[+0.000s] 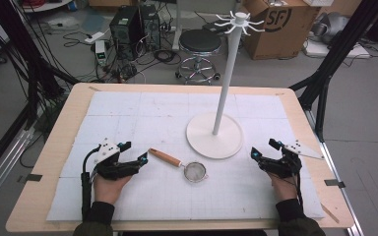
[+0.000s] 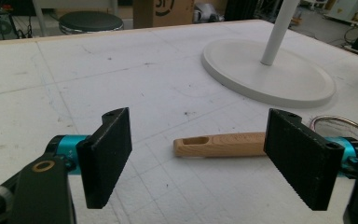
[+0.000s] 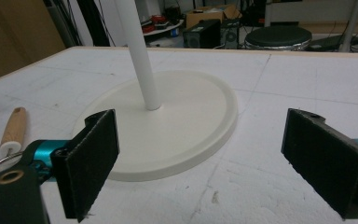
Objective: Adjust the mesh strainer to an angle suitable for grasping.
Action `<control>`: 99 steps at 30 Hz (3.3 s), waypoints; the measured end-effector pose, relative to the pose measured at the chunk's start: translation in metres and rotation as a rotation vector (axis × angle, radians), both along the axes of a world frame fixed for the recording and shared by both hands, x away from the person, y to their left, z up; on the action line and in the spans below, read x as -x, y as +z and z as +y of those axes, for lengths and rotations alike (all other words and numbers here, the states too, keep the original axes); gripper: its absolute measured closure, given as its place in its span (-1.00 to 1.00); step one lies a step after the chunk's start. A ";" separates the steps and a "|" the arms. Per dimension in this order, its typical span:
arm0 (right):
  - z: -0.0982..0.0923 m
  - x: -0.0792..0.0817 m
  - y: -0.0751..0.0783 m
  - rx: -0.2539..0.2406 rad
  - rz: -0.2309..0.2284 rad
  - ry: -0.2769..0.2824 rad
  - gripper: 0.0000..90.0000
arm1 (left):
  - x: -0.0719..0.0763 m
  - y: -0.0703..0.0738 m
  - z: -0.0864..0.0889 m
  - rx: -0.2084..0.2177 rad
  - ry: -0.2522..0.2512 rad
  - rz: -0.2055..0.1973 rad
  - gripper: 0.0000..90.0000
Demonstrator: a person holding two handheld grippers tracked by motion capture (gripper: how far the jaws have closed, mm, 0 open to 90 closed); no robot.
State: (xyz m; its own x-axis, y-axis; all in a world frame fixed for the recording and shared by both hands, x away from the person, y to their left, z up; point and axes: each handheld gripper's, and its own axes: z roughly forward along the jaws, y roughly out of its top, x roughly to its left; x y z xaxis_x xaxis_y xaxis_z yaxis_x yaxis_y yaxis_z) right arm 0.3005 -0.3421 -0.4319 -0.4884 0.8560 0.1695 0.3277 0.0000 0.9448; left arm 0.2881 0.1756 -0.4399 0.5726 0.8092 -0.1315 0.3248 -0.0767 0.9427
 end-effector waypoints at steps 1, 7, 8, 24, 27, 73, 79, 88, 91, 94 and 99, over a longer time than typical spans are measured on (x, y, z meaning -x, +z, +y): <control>0.000 0.000 0.000 -0.001 0.003 0.002 -0.77 | 0.000 0.000 0.000 0.000 0.000 0.000 -0.47; 0.001 0.000 0.000 0.007 0.003 0.005 -0.77 | 0.000 0.000 0.000 -0.003 -0.001 -0.001 -0.46; 0.001 0.000 0.000 0.006 0.003 0.004 -0.77 | 0.001 0.000 -0.001 -0.001 -0.002 -0.001 -0.46; 0.001 -0.001 -0.001 0.009 0.007 0.000 -0.77 | 0.000 -0.006 -0.009 -0.060 -0.135 0.073 0.76; 0.001 -0.001 -0.001 0.002 0.008 0.009 -0.77 | -0.001 -0.009 -0.011 -0.116 -0.136 0.085 0.96; 0.006 -0.001 -0.002 0.058 0.008 0.005 -0.77 | -0.053 -0.018 -0.037 -0.065 -0.016 0.410 1.00; 0.006 -0.001 -0.002 0.063 0.010 -0.001 -0.77 | -0.066 -0.019 -0.048 -0.061 -0.037 0.416 1.00; 0.007 0.000 -0.002 0.071 0.008 0.002 -0.77 | -0.077 -0.018 -0.056 -0.065 -0.045 0.415 1.00; 0.006 0.000 -0.002 0.069 0.010 0.001 -0.77 | -0.081 -0.018 -0.059 -0.065 -0.049 0.413 1.00; 0.006 -0.001 -0.003 0.066 0.012 0.002 -0.77 | -0.083 -0.019 -0.061 -0.073 -0.052 0.398 1.00; 0.008 -0.001 -0.003 0.068 0.012 0.005 -0.77 | -0.084 -0.019 -0.063 -0.085 -0.053 0.381 1.00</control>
State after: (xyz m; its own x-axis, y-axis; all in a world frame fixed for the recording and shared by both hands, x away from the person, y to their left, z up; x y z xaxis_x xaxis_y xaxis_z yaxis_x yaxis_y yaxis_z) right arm 0.3010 -0.3343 -0.4347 -0.4913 0.8632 0.1166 0.3390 0.0662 0.9385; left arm 0.3721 0.1124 -0.4592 0.5368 0.7971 -0.2765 0.6441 -0.1756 0.7445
